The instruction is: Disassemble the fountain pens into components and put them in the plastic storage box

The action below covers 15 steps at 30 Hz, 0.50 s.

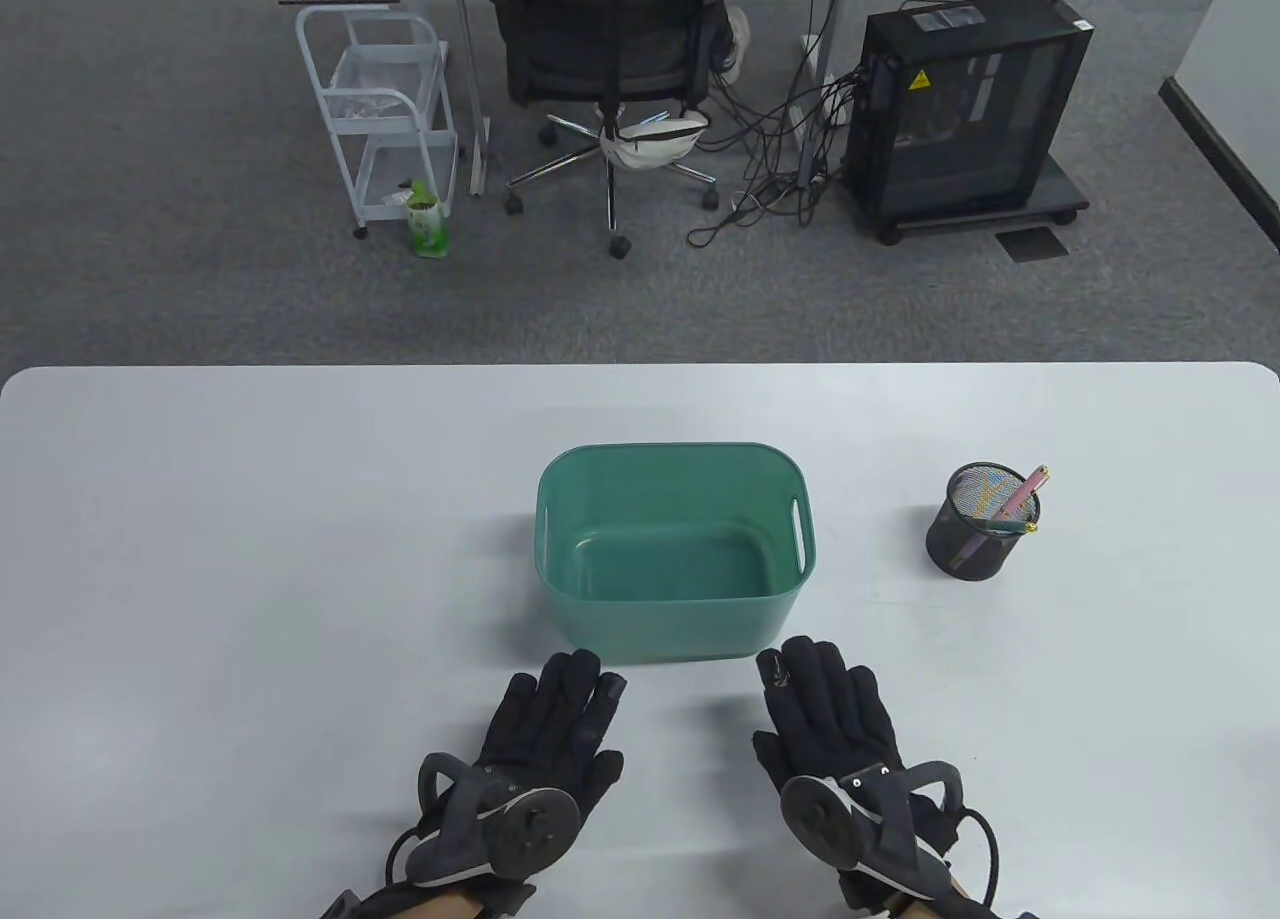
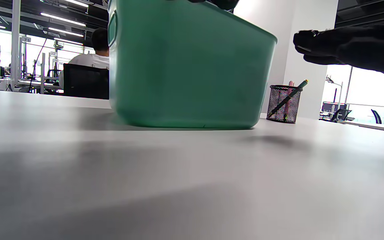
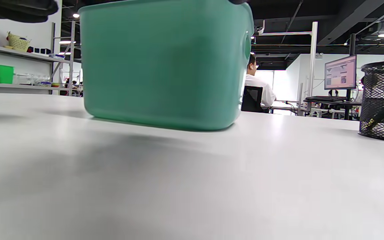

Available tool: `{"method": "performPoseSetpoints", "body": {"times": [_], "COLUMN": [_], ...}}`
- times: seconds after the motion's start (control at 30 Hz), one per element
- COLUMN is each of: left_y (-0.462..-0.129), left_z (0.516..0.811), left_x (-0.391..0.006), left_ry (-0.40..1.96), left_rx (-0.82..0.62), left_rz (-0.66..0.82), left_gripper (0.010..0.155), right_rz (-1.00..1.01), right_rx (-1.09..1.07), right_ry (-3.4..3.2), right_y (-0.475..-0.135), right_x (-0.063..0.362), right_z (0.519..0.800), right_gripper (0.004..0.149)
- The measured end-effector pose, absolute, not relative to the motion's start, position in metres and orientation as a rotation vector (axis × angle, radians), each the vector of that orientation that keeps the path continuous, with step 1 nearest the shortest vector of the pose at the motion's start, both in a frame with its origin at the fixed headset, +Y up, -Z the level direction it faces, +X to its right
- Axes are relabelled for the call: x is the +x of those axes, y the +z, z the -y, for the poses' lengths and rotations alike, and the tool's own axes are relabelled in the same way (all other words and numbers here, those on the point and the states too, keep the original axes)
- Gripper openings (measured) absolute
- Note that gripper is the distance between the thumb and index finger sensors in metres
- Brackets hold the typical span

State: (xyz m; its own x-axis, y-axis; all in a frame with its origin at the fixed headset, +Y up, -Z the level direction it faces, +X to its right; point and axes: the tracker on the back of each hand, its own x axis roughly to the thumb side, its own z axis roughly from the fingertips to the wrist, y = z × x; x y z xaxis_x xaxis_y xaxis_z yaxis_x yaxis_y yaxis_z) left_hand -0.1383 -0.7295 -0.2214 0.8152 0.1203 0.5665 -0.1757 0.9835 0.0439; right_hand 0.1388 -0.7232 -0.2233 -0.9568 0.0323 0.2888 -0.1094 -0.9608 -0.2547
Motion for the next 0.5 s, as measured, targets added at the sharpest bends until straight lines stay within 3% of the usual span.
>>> {"method": "performPoseSetpoints", "body": {"times": [0.17, 0.5], "left_y": [-0.220, -0.219], "left_z": [0.729, 0.730], "left_x": [-0.137, -0.137], "left_ry": [0.159, 0.164], "left_rx": [0.099, 0.098], "left_rz": [0.612, 0.627], "left_gripper": [0.067, 0.068], "right_rz": [0.439, 0.432], "right_rx": [0.318, -0.066], "right_ry": [2.957, 3.052], "right_y": [-0.233, -0.298], "right_x": [0.153, 0.222], "right_z": [0.707, 0.675], "right_gripper": [0.068, 0.070]}}
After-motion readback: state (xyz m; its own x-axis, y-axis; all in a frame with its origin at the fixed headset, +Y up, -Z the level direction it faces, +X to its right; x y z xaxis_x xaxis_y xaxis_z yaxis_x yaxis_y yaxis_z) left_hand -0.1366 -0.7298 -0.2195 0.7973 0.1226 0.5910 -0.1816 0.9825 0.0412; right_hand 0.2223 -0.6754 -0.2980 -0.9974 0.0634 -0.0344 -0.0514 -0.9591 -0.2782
